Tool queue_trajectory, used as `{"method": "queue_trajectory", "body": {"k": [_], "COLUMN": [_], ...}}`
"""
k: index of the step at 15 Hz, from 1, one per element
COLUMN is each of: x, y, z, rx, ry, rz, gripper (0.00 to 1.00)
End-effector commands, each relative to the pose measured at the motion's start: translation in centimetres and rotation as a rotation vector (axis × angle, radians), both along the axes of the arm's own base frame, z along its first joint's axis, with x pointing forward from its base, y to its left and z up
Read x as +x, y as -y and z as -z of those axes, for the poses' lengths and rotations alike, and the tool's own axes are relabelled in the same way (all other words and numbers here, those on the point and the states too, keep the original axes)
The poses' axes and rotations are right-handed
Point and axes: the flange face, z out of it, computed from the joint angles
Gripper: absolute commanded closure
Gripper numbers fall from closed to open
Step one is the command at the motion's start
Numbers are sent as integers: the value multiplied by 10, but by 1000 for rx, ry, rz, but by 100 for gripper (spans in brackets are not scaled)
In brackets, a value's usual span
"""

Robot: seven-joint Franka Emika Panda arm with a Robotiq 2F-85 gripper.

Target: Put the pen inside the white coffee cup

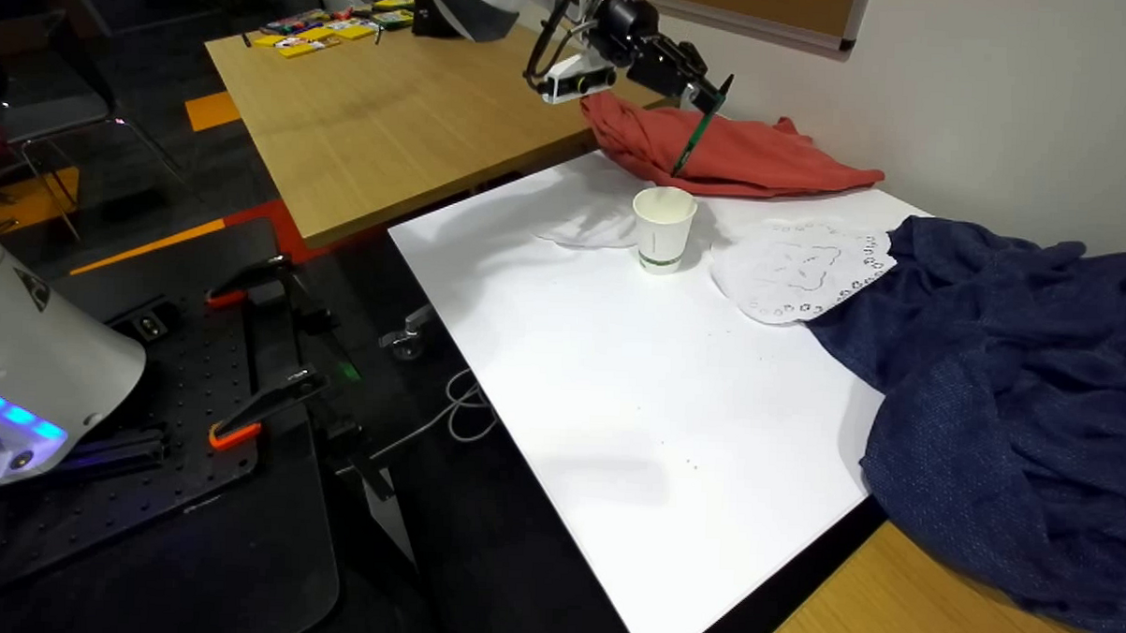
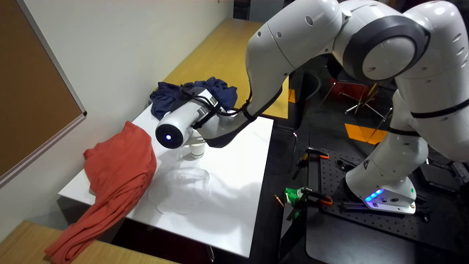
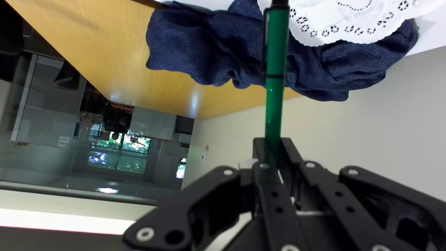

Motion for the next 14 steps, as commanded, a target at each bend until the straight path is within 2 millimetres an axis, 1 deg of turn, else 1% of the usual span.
{"method": "queue_trajectory", "body": {"k": [1,9,14], "x": [10,11,11], "y": [-2,-12,-13], "z": [14,48,70], "rx": [-13,-9,-15], "ry": [18,-20,-45], "rz": [12,-2,-3], "gripper": [97,97,97]}}
